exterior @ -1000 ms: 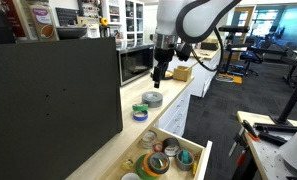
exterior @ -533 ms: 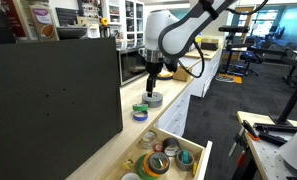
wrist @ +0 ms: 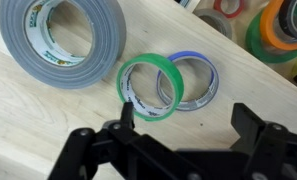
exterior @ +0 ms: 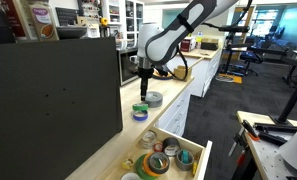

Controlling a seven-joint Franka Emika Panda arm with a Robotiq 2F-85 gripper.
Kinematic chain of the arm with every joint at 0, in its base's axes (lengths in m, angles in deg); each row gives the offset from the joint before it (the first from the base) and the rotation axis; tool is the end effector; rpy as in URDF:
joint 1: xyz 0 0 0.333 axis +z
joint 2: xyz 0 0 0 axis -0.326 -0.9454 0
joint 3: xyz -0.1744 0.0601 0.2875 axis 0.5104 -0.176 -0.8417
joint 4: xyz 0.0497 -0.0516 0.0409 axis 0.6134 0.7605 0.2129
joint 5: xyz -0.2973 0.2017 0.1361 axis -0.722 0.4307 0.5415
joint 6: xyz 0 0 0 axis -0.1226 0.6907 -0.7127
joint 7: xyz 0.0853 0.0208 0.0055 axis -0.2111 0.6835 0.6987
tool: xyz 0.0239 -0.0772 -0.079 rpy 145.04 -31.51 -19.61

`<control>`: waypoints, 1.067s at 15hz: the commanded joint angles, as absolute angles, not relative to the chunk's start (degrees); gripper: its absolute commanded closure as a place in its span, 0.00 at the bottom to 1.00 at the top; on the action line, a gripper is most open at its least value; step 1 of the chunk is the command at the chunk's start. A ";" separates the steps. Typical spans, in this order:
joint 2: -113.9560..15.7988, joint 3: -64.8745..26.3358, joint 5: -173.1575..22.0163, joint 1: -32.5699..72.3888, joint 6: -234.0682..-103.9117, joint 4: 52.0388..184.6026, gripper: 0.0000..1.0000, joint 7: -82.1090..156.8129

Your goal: Put the green masking tape in the drawer

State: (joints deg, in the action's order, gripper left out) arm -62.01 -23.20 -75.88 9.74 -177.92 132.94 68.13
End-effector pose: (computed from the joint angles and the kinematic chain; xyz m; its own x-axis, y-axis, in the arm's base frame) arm 0.6501 -0.1064 0.2740 0.9381 0.3338 0.0926 0.3260 -0.9411 0.0892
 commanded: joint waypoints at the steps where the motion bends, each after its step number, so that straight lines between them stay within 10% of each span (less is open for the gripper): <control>1: -66.61 -26.86 -72.80 5.66 -175.65 127.71 0.00 75.67; 11: -72.45 -29.04 -69.63 3.17 -171.57 123.04 0.00 82.51; 16: -73.45 -29.26 -68.03 2.33 -170.20 122.67 0.47 84.44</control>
